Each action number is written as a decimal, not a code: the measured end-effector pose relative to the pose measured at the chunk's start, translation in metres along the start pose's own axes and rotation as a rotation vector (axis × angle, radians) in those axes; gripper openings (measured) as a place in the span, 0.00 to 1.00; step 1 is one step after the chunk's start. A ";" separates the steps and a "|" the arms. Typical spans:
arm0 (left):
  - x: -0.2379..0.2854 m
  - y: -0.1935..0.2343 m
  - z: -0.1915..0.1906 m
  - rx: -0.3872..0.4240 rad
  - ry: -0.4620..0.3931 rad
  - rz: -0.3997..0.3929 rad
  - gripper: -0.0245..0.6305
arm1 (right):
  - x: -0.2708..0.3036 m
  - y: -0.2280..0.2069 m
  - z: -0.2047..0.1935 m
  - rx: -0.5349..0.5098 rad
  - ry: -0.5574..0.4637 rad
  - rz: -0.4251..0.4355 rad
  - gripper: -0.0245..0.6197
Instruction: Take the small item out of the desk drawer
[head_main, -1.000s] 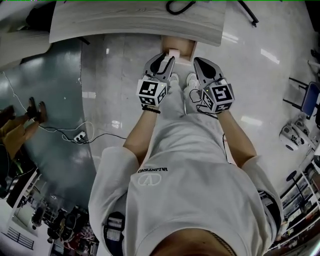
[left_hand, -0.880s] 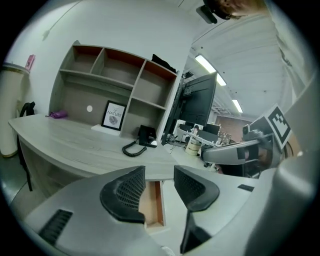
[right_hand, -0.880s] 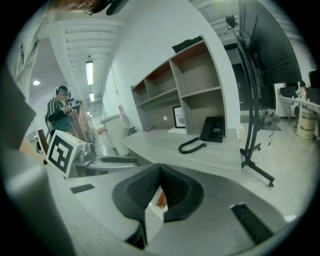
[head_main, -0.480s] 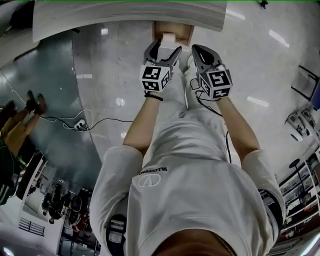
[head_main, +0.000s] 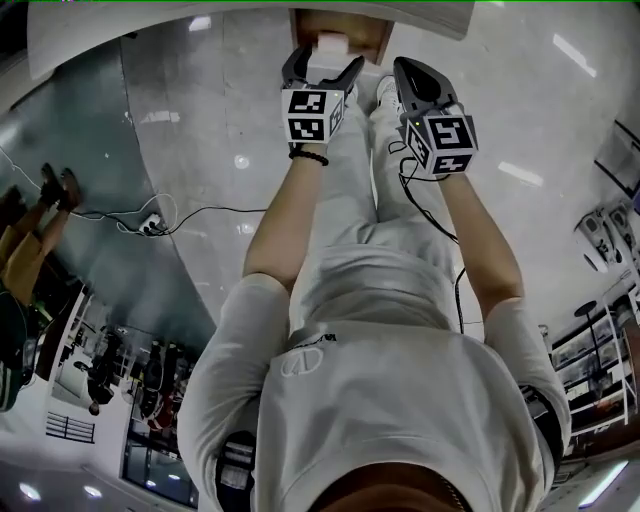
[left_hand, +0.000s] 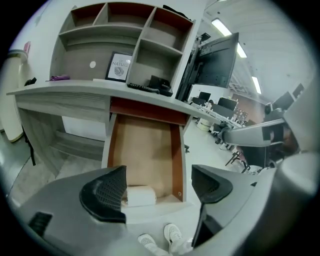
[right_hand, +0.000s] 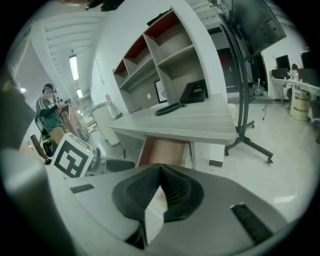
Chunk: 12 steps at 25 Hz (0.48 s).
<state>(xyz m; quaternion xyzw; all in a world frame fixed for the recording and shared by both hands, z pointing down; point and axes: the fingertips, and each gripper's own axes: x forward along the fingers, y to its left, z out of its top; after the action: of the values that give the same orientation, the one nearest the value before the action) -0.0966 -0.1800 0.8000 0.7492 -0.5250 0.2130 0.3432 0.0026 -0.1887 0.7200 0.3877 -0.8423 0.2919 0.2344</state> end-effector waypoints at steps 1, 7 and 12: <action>0.006 0.002 -0.005 0.000 0.008 0.003 0.67 | 0.004 -0.002 -0.005 0.003 0.004 -0.003 0.04; 0.033 0.016 -0.033 -0.024 0.058 0.040 0.67 | 0.030 -0.015 -0.030 0.025 0.019 -0.017 0.04; 0.045 0.023 -0.052 -0.017 0.086 0.059 0.67 | 0.044 -0.021 -0.043 0.029 0.025 -0.020 0.04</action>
<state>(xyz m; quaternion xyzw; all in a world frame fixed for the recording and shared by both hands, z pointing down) -0.1001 -0.1759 0.8722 0.7206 -0.5334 0.2507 0.3652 0.0000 -0.1938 0.7848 0.3958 -0.8311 0.3065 0.2421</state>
